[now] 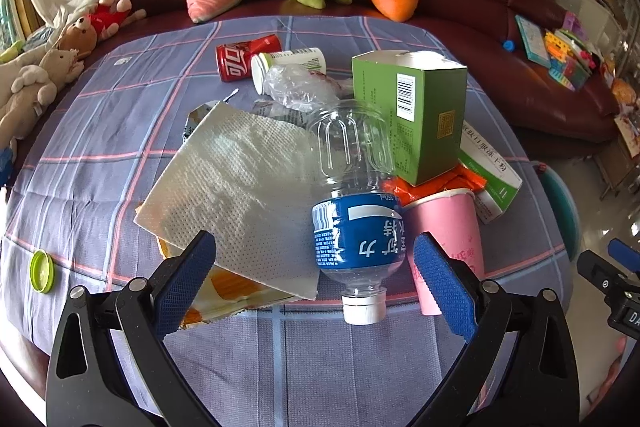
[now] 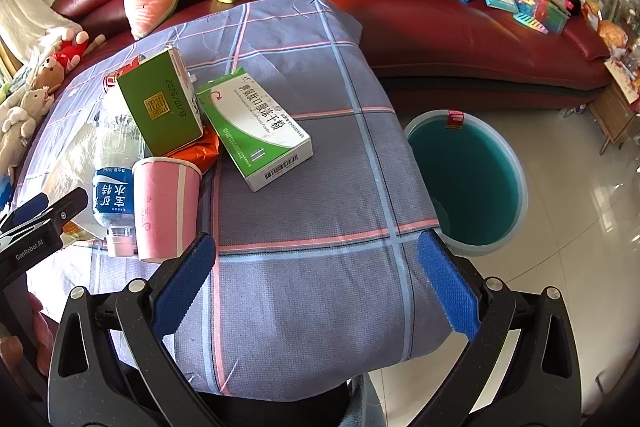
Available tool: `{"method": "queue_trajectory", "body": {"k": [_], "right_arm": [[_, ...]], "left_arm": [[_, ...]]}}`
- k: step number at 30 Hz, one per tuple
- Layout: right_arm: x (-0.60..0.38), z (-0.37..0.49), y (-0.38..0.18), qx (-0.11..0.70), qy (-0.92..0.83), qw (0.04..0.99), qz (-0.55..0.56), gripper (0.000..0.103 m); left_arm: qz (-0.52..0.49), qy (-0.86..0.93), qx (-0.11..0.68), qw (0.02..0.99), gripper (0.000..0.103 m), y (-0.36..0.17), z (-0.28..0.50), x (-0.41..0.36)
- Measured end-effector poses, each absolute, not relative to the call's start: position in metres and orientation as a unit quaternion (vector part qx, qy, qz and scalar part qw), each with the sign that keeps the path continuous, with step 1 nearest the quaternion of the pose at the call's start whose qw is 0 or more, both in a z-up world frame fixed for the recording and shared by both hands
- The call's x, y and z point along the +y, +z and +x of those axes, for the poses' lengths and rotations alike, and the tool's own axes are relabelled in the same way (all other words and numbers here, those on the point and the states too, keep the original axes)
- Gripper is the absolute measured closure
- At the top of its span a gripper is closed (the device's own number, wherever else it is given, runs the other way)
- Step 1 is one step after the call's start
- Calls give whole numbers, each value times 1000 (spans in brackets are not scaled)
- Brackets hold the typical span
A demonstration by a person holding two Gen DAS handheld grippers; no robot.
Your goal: Collect trash
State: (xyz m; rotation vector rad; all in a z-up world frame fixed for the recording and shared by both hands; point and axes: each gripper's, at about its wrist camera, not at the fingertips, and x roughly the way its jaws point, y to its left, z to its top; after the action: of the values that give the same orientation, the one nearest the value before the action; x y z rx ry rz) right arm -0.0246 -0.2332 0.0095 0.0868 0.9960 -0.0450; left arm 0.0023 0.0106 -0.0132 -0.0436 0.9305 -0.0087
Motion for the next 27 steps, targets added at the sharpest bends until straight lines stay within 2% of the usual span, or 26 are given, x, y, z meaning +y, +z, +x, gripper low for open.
{"method": "queue_trajectory", "body": {"k": [12,18,27], "right_arm": [[-244,-7,13,473,-27,880,43,6],[-250,2,6,478,-27,876,46,6],[-258,18,-8,495,-29,867,48,6]], "left_arm": [[25,-14,474,880,4,-16,37,-4],[39,-7,479,877,18,-26,54,-14],[28,-10,500,865,18,-52,69,-20]]}}
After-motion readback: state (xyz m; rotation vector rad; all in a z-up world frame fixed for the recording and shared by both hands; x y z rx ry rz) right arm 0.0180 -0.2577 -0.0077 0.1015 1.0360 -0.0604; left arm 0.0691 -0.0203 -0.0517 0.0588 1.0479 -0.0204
